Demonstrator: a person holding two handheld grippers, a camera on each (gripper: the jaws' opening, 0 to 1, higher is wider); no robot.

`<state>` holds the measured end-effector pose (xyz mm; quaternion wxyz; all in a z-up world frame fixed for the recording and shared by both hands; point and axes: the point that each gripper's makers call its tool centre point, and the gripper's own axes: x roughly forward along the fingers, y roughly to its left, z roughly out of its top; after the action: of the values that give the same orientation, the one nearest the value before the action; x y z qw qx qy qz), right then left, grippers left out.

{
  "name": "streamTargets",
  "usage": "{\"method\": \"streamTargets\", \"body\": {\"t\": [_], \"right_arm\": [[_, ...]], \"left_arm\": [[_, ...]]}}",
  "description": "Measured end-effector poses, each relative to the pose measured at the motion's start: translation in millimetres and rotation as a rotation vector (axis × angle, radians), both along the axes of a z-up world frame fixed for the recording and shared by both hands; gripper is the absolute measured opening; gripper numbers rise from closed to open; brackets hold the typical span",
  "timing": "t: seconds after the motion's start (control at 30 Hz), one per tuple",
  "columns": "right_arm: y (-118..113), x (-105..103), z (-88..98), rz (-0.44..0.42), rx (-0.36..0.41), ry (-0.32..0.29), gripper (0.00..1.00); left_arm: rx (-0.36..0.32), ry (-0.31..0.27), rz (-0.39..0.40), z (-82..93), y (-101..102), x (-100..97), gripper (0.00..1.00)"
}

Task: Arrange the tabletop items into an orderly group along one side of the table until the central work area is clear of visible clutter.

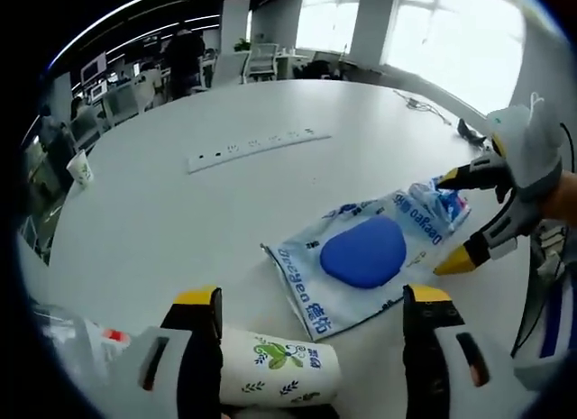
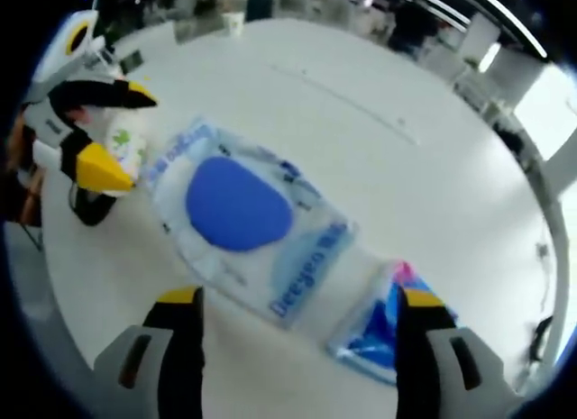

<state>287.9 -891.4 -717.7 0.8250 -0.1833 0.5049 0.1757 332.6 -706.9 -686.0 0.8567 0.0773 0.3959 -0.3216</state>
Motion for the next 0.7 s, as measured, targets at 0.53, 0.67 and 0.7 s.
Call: {"method": "streamTargets", "body": {"t": [0.53,0.67,0.7], "right_arm": [[-5.4,-12.6,13.2,-0.013,0.017,-0.010,0.86],[-7.3,-14.1,18.3,-0.016,0.021,-0.018,0.85],[-8.3,-14.5,19.8,-0.016,0.019,-0.021,0.85]], "left_arm": [[-0.020,-0.051,0.025,28.3,12.3,-5.3,0.99],[-0.014,-0.063,0.021,35.0,15.5,-7.7,0.99],[-0.016,-0.065,0.023,37.3,16.2,-8.7,0.99]]}}
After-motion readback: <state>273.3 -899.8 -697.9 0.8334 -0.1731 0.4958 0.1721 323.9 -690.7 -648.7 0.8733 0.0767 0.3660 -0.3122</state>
